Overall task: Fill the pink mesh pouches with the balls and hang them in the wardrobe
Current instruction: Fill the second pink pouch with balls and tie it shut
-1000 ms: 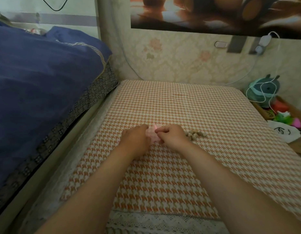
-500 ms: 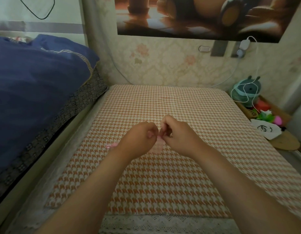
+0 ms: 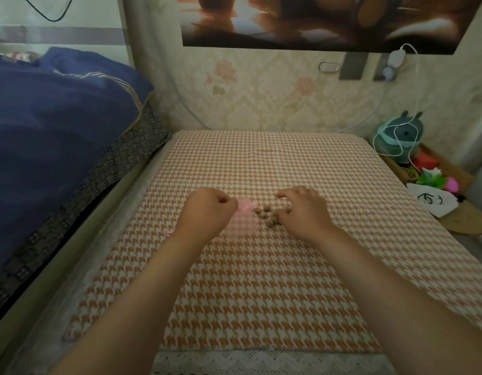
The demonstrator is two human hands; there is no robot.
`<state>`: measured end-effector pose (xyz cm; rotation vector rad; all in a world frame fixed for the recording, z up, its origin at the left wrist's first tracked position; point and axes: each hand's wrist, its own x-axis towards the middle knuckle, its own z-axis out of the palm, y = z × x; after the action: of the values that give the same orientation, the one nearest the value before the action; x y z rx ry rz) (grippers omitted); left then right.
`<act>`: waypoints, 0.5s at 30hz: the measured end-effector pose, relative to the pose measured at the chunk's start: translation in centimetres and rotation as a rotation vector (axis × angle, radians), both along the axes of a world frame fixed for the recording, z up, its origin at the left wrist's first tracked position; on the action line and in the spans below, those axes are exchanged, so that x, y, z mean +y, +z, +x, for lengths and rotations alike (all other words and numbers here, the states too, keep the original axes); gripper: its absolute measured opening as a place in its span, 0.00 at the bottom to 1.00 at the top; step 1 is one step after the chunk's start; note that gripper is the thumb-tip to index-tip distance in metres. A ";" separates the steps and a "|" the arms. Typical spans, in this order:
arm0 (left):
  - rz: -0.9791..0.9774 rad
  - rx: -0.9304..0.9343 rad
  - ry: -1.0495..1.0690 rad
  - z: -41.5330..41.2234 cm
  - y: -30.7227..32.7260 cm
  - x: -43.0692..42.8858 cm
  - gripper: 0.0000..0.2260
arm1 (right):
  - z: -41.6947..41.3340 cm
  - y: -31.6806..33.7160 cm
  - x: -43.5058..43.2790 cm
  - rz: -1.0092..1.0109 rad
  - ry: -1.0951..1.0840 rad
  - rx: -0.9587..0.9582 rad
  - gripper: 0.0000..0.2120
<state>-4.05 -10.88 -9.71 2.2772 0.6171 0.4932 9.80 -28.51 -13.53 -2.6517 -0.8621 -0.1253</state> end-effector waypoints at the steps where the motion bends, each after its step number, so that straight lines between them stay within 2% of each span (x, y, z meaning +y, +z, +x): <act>1: 0.006 -0.003 -0.004 0.0 0.0 0.0 0.17 | 0.1 -0.4 0.3 -0.051 -0.028 0.040 0.26; 4: 0.042 0.013 0.000 0.3 -0.1 -0.1 0.16 | 0.3 -2.1 1.0 -0.173 -0.085 0.221 0.43; 6: 0.123 0.046 0.019 0.5 -0.2 -0.2 0.17 | 0.3 -3.1 1.2 -0.214 -0.086 0.264 0.46; 11: 0.231 0.066 0.050 0.6 -0.1 -0.3 0.17 | 0.7 -4.2 2.8 -0.024 -0.008 0.121 0.41; 15: 0.249 0.053 0.059 0.7 0.0 -0.2 0.17 | 1.2 -4.6 4.9 0.039 0.061 0.075 0.30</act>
<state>-3.39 -11.05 -9.73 2.5195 0.6835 0.5662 11.01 -23.66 -18.14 -2.5740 -0.9052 -0.0277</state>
